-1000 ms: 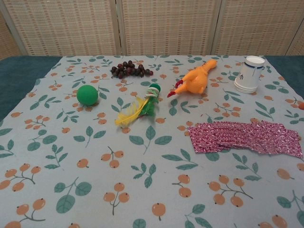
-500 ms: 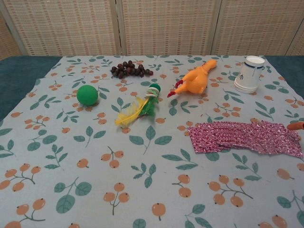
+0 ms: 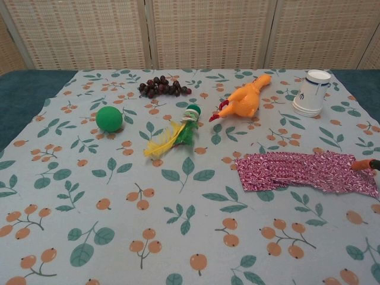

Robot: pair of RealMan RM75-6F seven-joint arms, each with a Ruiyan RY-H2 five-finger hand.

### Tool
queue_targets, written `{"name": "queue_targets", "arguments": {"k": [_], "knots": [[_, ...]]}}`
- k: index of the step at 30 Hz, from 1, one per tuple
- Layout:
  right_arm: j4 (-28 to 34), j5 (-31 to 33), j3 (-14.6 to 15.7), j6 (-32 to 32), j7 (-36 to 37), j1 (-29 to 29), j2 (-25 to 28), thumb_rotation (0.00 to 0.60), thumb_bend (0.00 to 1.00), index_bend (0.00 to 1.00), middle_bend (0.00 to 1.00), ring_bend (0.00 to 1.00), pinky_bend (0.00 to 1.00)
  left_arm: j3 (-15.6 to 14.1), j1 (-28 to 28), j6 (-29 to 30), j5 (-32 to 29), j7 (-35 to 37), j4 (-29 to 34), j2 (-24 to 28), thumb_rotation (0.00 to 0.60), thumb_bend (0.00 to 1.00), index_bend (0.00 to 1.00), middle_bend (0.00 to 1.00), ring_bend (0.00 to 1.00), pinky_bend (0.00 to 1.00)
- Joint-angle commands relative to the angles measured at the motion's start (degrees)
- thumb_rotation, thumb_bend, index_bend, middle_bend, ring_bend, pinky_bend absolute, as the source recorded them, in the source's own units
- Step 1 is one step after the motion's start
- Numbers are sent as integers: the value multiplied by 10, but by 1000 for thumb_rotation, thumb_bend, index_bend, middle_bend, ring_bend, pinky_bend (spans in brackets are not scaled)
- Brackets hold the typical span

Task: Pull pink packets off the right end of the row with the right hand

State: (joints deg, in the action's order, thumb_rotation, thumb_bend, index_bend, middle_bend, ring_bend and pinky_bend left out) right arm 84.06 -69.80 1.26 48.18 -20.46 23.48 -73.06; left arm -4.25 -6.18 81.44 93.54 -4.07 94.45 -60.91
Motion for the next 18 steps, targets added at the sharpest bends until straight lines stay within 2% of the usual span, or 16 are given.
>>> {"name": "queue_targets", "arguments": {"k": [1, 8, 18], "knots": [[-2, 6, 2, -4, -4, 3, -2, 600, 901, 33, 753, 861, 823, 0, 0, 0, -1, 1, 0, 0, 600, 594, 243, 261, 237, 436], [-2, 17, 8, -5, -14, 6, -1, 600, 901, 77, 753, 861, 823, -1, 0, 1, 2, 1, 0, 0, 600, 594, 243, 261, 237, 436], [7, 35, 17, 1, -30, 4, 14, 600, 901, 207, 753, 861, 823, 0, 1, 2, 2, 0, 2, 1, 600, 594, 243, 262, 237, 436]]}}
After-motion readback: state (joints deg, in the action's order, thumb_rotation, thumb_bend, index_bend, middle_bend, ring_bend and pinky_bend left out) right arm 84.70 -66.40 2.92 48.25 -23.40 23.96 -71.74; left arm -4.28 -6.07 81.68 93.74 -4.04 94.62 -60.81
